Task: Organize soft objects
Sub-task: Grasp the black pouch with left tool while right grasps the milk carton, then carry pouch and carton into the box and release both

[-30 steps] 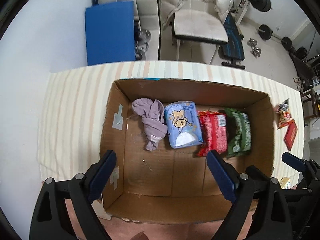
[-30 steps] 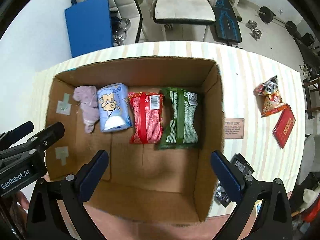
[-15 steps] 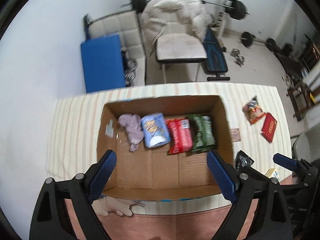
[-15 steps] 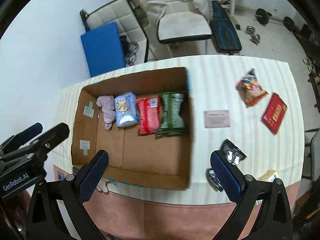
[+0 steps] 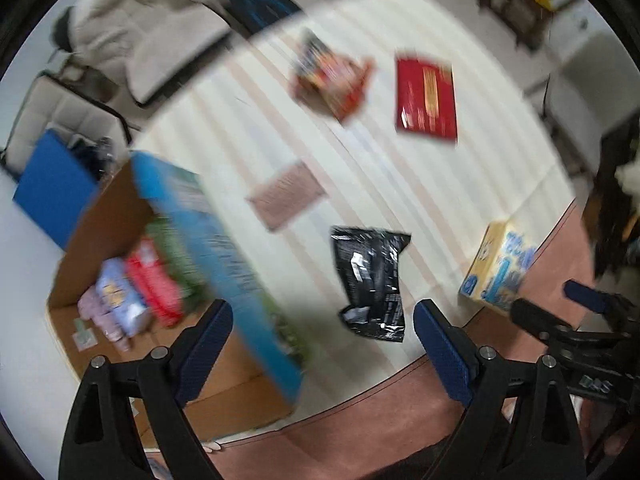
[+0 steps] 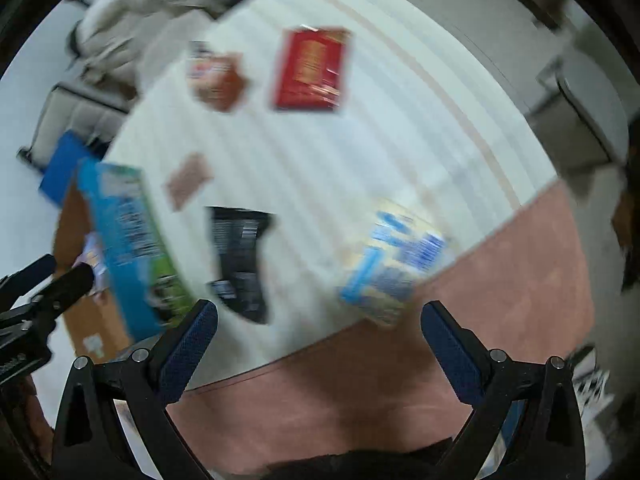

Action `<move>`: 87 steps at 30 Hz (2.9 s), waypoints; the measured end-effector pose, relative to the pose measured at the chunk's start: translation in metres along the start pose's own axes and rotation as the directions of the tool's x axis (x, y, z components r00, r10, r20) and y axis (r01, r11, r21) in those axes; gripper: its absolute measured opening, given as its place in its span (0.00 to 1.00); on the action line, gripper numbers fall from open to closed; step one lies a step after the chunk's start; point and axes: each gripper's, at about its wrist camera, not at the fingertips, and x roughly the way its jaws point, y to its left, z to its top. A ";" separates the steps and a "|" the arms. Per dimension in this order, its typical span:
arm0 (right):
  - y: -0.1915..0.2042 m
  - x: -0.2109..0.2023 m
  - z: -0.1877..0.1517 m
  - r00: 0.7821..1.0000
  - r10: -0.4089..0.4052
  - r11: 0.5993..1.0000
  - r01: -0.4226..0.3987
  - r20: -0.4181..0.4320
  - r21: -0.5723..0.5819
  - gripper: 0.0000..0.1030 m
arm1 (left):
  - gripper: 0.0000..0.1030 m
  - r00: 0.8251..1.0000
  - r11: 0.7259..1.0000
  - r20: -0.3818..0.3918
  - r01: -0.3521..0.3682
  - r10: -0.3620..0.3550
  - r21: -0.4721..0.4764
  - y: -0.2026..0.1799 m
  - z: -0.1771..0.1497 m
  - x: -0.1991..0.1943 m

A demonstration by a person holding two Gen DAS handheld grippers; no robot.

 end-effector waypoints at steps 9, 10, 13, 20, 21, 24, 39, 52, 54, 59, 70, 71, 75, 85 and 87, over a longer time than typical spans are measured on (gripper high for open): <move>-0.050 0.078 0.016 0.992 0.059 0.986 -0.041 -0.112 0.159 0.98 | 0.90 0.959 0.999 -0.284 0.030 -0.017 0.039 -0.046 0.033 0.117; -0.052 0.084 0.016 0.990 0.066 0.984 -0.045 -0.121 0.170 0.95 | 0.90 0.953 0.999 -0.303 0.027 -0.012 0.045 -0.049 0.033 0.126; -0.052 0.100 0.018 0.985 0.088 0.979 -0.059 -0.149 0.193 0.87 | 0.90 0.944 0.999 -0.330 0.013 0.002 0.044 -0.053 0.031 0.144; -0.050 0.115 0.017 0.982 0.050 0.983 -0.017 -0.182 0.182 0.75 | 0.56 0.949 0.999 -0.313 0.043 -0.042 -0.004 -0.055 0.020 0.152; -0.050 0.117 0.016 0.981 0.046 0.984 -0.011 -0.188 0.180 0.74 | 0.50 0.952 0.999 -0.304 0.044 -0.044 -0.005 -0.058 0.018 0.150; -0.046 0.120 0.014 0.982 0.024 0.987 0.006 -0.187 0.161 0.71 | 0.44 0.957 0.999 -0.288 0.030 -0.032 -0.011 -0.063 0.013 0.148; -0.006 0.037 -0.015 0.997 0.022 0.997 -0.027 -0.071 -0.074 0.65 | 0.43 0.977 0.959 0.072 0.212 -0.201 -0.190 -0.021 -0.053 0.013; 0.173 -0.059 -0.047 0.964 0.257 0.879 -0.260 -0.062 -0.399 0.65 | 0.43 0.972 0.889 0.214 0.178 -0.093 -0.421 0.171 -0.109 -0.080; 0.216 -0.050 -0.055 0.958 0.274 0.852 -0.282 -0.084 -0.441 0.65 | 0.43 0.980 0.871 0.188 0.149 -0.067 -0.468 0.204 -0.127 -0.075; 0.300 -0.006 -0.079 0.961 0.248 0.812 -0.276 -0.125 -0.514 0.65 | 0.43 0.994 0.832 0.100 0.083 -0.033 -0.548 0.268 -0.150 -0.037; 0.387 0.106 -0.117 0.981 0.080 0.774 -0.173 -0.177 -0.609 0.64 | 0.43 0.988 0.773 -0.034 0.095 -0.149 -0.627 0.335 -0.167 0.054; 0.389 0.113 -0.116 0.981 0.073 0.776 -0.170 -0.181 -0.608 0.64 | 0.43 0.988 0.771 -0.040 0.091 -0.149 -0.630 0.336 -0.168 0.056; 0.397 0.135 -0.121 0.979 0.049 0.769 -0.164 -0.198 -0.618 0.65 | 0.46 0.983 0.773 -0.088 0.071 -0.162 -0.631 0.340 -0.171 0.068; 0.396 0.149 -0.114 0.970 0.019 0.761 -0.171 -0.243 -0.625 0.90 | 0.70 0.986 0.794 -0.087 0.060 -0.141 -0.605 0.328 -0.181 0.055; 0.394 0.144 -0.111 0.974 0.004 0.760 -0.150 -0.227 -0.632 0.95 | 0.84 0.987 0.789 -0.069 0.072 -0.143 -0.610 0.326 -0.184 0.048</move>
